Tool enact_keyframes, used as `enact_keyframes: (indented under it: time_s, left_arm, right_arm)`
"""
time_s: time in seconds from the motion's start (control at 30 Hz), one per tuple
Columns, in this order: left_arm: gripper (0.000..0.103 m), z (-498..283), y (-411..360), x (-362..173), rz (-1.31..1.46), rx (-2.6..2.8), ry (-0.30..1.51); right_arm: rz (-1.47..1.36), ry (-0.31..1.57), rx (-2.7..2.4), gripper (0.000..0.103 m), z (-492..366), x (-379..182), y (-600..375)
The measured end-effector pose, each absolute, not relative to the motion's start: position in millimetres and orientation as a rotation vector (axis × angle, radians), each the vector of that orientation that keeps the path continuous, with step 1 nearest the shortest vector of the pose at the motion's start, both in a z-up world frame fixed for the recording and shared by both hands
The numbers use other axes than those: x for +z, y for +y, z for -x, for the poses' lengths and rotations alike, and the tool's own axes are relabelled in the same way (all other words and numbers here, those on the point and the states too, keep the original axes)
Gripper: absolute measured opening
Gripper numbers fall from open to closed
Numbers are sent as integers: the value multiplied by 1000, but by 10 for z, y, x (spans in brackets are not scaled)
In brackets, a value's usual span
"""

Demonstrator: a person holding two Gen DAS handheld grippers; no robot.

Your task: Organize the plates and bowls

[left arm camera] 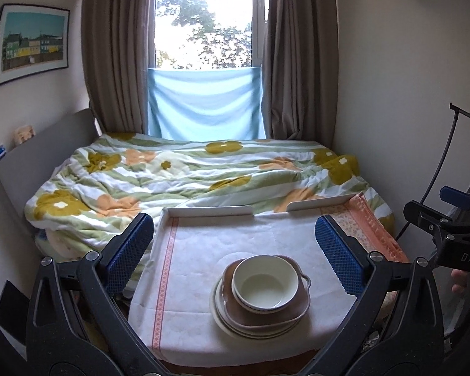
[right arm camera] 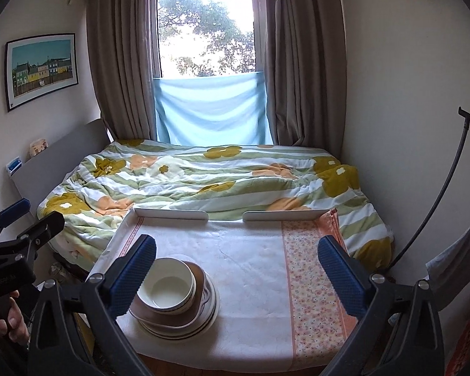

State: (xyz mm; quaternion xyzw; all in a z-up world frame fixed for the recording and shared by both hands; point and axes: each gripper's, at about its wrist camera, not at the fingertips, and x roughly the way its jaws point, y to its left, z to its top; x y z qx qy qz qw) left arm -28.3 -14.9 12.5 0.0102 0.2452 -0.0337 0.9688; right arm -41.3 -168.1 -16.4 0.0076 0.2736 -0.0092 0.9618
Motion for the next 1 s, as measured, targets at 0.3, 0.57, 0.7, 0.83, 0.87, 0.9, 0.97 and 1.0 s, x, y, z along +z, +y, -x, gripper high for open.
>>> enact_keyframes:
  time_s: [0.3, 0.57, 0.7, 0.83, 0.87, 0.9, 0.97, 1.0]
  left_arm:
    - [103, 318, -130, 114, -12, -71, 495]
    - [103, 362, -127, 117, -13, -71, 484]
    - [103, 388, -128, 127, -12, -69, 479]
    - [103, 426, -131, 148, -16, -68, 471]
    - [103, 432, -133, 151, -17, -67, 470]
    - [103, 438, -133, 155, -18, -66, 469]
    - [103, 443, -137, 156, -17, -70, 470]
    - [103, 441, -135, 164, -17, -71, 469]
  right_arm:
    - [-6, 543, -23, 103, 423, -151, -1671]
    - [-1, 531, -33, 103, 463, -131, -1665]
    - [-4, 526, -39, 103, 483, -109, -1666]
    - [-2, 518, -46, 103, 503, -89, -1669]
    - [-2, 517, -47, 103, 506, -82, -1670]
    - [-3, 516, -49, 103, 509, -77, -1671]
    - [-1, 516, -49, 103, 509, -76, -1666]
    - [-1, 516, -51, 103, 510, -75, -1665]
